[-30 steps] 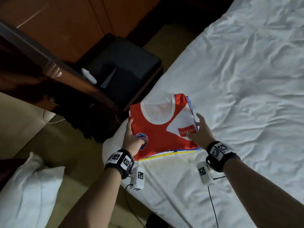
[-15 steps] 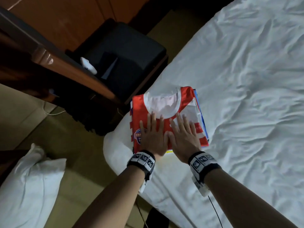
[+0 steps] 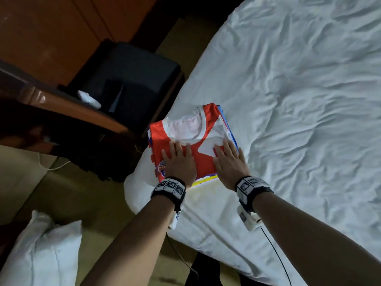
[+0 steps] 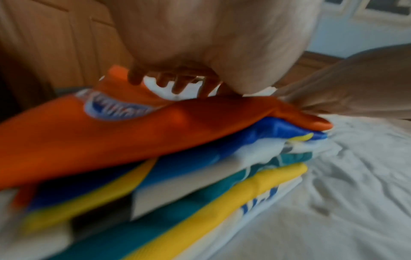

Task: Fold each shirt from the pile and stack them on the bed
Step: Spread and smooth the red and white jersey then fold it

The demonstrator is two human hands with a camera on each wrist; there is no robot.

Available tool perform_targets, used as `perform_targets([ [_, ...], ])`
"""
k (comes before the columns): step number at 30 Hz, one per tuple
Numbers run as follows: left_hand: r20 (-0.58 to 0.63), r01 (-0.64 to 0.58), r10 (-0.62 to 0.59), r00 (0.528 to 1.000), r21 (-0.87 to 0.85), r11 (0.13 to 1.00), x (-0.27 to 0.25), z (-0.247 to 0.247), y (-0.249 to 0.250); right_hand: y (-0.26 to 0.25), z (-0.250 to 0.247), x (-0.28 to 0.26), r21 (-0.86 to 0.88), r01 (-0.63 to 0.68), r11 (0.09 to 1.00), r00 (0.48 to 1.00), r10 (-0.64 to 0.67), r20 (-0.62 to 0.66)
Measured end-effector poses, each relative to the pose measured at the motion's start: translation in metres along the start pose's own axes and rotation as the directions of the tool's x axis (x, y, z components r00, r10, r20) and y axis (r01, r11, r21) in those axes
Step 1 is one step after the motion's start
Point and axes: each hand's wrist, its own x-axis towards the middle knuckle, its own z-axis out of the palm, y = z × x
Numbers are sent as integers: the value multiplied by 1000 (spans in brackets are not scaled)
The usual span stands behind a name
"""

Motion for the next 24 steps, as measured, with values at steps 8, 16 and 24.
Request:
perform_targets([
  [8,-29,-384,384,923,-143,912,-32,-70,116,69,-81,-105,222,-285,933,917,332,-220],
  [16,-16,-738,747,664,-173,652,-101,-114,336,204,-153,-253,379,-508,774,695,628,-350],
  [24,113,-895,902,417,-123,429,-193,-74,578,410,-151,-415,492,-659,569,460,823,-335],
])
